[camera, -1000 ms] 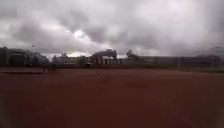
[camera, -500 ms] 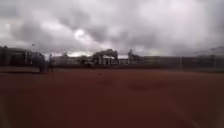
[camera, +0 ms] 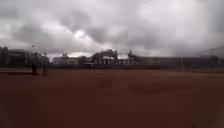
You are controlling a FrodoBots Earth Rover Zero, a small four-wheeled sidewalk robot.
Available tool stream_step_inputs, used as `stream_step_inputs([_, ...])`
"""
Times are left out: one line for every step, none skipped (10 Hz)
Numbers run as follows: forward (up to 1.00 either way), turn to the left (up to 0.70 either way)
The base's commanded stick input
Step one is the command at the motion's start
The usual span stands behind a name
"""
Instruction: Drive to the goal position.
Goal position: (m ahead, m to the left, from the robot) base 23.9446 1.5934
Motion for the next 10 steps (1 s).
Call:
stream_step_inputs([0.7,-0.35])
stream_step_inputs([0.7,-0.35])
stream_step_inputs([0.7,-0.35])
stream_step_inputs([0.7,-0.35])
stream_step_inputs([0.7,-0.34])
stream_step_inputs([0.7,-0.11])
stream_step_inputs([0.7,0.0])
stream_step_inputs([0.7,0.0])
stream_step_inputs([0.7,0.0])
stream_step_inputs([0.7,0.0])
